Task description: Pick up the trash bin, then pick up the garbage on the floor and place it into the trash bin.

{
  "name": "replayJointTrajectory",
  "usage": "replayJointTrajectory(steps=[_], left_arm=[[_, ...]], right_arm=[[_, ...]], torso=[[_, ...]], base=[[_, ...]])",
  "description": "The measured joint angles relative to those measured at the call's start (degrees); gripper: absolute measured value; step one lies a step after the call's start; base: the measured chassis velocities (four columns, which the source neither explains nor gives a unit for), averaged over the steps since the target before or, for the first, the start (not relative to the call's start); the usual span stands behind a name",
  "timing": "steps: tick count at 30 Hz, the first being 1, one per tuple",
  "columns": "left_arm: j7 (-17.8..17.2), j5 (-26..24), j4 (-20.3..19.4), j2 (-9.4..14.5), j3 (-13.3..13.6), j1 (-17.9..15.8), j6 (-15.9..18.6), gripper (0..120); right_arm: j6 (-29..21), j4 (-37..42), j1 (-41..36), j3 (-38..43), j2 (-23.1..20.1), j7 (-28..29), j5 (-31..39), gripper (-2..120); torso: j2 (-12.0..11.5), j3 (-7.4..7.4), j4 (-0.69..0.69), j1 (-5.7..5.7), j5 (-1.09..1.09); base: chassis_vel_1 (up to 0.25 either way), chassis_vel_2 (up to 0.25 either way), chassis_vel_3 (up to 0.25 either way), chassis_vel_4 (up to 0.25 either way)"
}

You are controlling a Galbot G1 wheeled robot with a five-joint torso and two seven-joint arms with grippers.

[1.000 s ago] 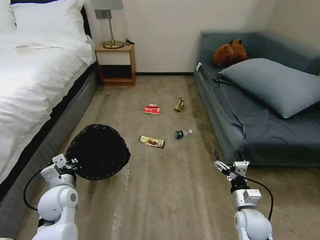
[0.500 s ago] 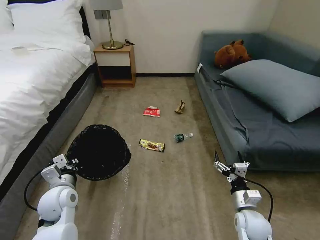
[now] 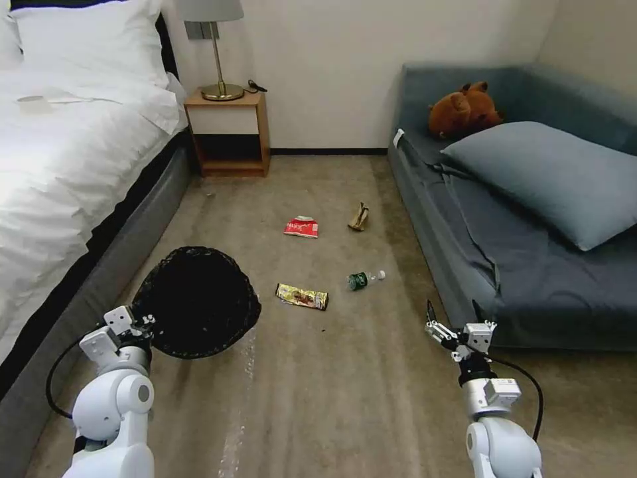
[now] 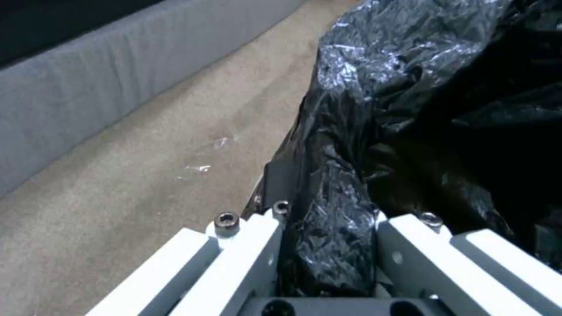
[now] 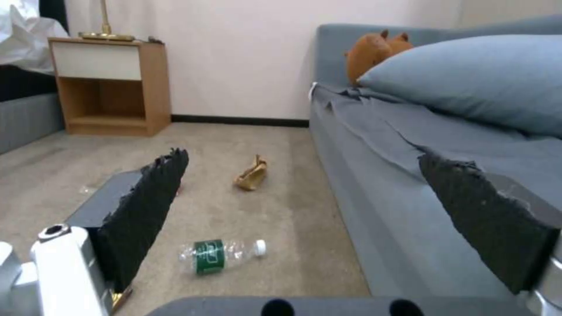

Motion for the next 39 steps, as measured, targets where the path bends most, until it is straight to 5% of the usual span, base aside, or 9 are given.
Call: replayJointTrajectory(steps=[39], left_arm=[[0.3,0.1,0.6,0.0,0.2,0.0,-1.0,2]], right_arm=[[0.1,0.0,-0.1,-0.2,0.1,-0.7,0.0,100]], torso=[[0.0,0.00,0.00,0.00,0.00]], base=[[-0.042,0.037,0.039,-0.044]])
